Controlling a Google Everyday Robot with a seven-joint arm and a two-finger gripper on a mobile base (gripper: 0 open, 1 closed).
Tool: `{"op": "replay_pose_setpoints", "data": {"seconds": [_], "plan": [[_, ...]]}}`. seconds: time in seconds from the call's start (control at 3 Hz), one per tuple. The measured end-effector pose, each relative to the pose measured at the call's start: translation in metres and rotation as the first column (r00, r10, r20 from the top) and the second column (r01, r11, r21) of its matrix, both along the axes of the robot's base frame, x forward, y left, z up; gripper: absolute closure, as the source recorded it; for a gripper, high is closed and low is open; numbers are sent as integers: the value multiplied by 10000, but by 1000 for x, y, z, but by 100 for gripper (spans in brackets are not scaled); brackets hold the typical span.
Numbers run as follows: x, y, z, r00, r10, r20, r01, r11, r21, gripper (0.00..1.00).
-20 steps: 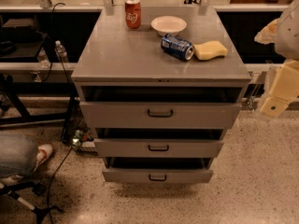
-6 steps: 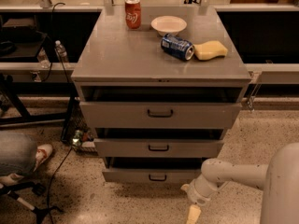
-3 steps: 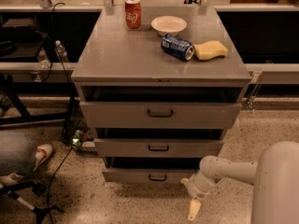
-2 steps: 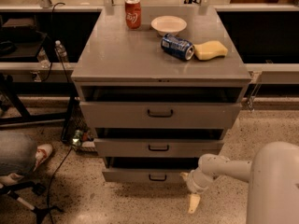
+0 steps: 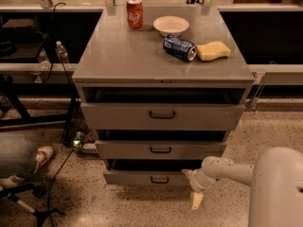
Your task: Open bottom drawer
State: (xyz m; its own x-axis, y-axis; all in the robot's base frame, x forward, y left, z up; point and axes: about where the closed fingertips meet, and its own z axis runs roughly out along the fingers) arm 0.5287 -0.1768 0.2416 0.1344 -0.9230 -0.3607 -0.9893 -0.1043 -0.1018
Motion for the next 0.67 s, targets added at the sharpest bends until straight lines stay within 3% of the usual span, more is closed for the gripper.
{"op": "replay_pose_setpoints", "data": {"seconds": [0.67], "plan": [[32,-2,-26,9972,310,685,-313,9995,34,0]]}}
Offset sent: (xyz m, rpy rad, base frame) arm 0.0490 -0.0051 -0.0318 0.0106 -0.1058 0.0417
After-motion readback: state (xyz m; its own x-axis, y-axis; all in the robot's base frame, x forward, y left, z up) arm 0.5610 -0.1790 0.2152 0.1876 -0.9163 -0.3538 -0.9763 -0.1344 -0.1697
